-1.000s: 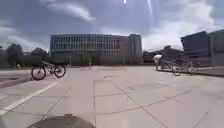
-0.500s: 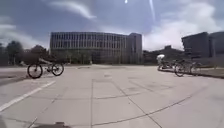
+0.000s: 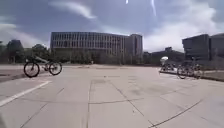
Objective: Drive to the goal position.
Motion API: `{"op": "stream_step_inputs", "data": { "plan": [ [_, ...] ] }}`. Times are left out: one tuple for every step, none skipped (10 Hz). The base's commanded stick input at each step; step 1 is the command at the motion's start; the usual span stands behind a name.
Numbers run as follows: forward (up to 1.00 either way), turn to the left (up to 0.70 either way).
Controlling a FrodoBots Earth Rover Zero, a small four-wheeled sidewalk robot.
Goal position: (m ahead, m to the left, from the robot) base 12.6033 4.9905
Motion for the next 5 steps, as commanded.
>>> {"op": "stream_step_inputs", "data": {
  "plan": [
    [0.49,0.00],
    [0.49,0.00],
    [0.49,0.00],
    [0.49,0.02],
    [0.49,0.04]
  ]
}}
